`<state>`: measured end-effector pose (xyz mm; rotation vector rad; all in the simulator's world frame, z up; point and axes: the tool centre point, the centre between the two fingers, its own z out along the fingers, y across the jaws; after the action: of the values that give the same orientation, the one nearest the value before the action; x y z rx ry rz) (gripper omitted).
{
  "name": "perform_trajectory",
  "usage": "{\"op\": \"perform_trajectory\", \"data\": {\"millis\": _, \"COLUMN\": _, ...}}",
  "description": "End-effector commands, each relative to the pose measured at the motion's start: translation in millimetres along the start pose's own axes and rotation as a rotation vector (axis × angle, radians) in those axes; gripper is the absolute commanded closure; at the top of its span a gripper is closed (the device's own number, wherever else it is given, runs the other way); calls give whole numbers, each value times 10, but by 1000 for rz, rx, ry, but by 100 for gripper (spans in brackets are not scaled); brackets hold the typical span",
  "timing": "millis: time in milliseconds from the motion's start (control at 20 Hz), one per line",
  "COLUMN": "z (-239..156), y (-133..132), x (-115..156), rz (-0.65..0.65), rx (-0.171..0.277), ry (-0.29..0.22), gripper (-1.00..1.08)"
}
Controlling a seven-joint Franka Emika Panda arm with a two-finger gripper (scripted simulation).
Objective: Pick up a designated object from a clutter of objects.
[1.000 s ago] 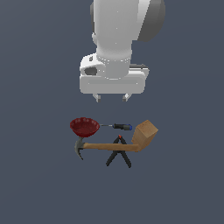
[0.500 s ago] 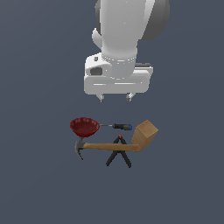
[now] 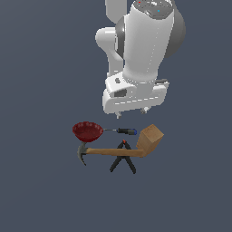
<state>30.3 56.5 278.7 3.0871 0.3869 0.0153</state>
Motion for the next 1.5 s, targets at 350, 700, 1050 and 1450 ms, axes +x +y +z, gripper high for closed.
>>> {"op": "perform_trajectory", "data": {"millis": 350, "z": 619, "y": -709, "x": 309, "rz": -251, "rx": 21, "ry": -2, "gripper": -92}}
{"op": "perform_trajectory", "data": {"millis": 700, "z": 821, "y": -952, "x": 373, "rz": -329, "rx": 31, "ry": -1, "gripper": -92}}
{"op": "perform_trajectory", "data": {"millis": 1050, "z": 875, "y": -956, "x": 367, "rz": -329, "rx": 32, "ry": -2, "gripper": -92}}
{"op": "perform_trajectory", "data": {"millis": 1450, "z": 1229, "y": -976, "x": 358, "rz": -333, "rx": 32, "ry": -1, "gripper": -92}}
